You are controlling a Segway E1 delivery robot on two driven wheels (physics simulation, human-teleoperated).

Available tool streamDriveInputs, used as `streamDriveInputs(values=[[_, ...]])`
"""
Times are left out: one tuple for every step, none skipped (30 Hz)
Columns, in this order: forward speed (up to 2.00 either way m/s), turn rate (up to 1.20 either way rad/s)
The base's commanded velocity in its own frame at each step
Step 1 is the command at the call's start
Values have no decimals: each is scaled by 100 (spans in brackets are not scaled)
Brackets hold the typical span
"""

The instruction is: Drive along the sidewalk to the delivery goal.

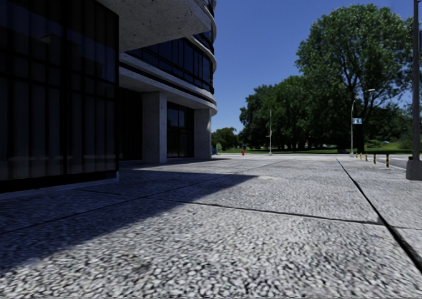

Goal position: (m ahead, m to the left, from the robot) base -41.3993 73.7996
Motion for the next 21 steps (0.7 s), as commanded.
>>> streamDriveInputs(values=[[84,105],[86,105],[91,105],[91,105],[96,105],[98,105],[98,105],[98,105],[99,105],[103,105],[110,105],[110,105],[114,105],[116,105],[118,105],[118,105],[120,105],[125,105],[131,105],[131,105],[133,105]])
